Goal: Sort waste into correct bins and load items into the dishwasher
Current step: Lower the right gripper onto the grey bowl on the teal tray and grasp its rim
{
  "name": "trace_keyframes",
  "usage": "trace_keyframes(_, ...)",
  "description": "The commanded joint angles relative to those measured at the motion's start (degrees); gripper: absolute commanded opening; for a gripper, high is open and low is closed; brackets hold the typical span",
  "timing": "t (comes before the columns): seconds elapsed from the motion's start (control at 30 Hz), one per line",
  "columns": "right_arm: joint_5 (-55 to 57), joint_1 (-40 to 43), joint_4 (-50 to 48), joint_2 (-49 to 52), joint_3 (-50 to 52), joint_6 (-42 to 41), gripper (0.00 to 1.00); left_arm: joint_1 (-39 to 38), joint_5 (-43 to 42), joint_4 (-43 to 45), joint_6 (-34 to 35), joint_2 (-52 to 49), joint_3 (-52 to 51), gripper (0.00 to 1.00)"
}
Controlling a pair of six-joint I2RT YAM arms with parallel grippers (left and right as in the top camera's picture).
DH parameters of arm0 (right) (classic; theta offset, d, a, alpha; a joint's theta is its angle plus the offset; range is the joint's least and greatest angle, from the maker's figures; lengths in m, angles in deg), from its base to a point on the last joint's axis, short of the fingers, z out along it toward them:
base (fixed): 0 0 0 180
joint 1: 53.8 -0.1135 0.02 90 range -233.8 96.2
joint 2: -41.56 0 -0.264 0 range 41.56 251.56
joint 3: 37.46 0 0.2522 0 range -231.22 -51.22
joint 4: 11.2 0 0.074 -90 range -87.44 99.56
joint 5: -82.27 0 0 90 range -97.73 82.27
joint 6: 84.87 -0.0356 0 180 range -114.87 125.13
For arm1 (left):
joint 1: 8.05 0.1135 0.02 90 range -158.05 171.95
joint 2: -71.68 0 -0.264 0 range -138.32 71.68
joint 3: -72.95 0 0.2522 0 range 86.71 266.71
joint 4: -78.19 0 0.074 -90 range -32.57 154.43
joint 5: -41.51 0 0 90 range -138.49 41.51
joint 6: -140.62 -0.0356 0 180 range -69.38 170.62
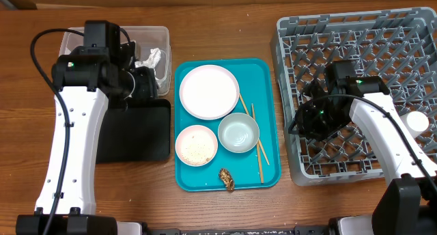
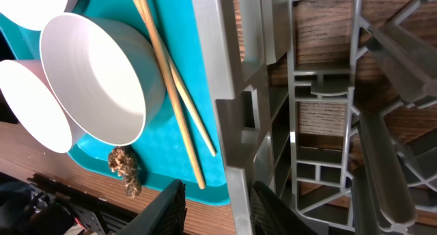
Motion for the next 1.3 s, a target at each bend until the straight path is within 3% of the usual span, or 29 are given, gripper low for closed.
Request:
trace_keyframes(0.0,-1.36,-0.48,0.04,-0.94,0.39,0.48,0.37,-1.51,0.37,-0.11,0.17,0.22,0.79,0.62)
trace_keyframes(0.17,5.29,0.22,2.54,-0.96,-5.66,0.22,0.49,-2.34,0.37,-0.13,0.15,0.22,0.76,0.61)
trace_keyframes(0.47,6.82,-2.80,5.60,-0.96,-23.12,0.24,0.48,-2.40,0.52,-0.07,0.15,0.22,0.68,0.62)
trace_keyframes(0.87,7.98,-14.14,-0.48,2.25,-17.64,-0.70,0.46,-2.38,0.55,-0.11,0.15,0.22,0.68,0.62)
trace_keyframes(1.27,9.40,-18.25,-4.46,12.57,-11.72,-4.11,0.46,-2.38,0.55,-0.04,0.15,0.17,0.68,0.63)
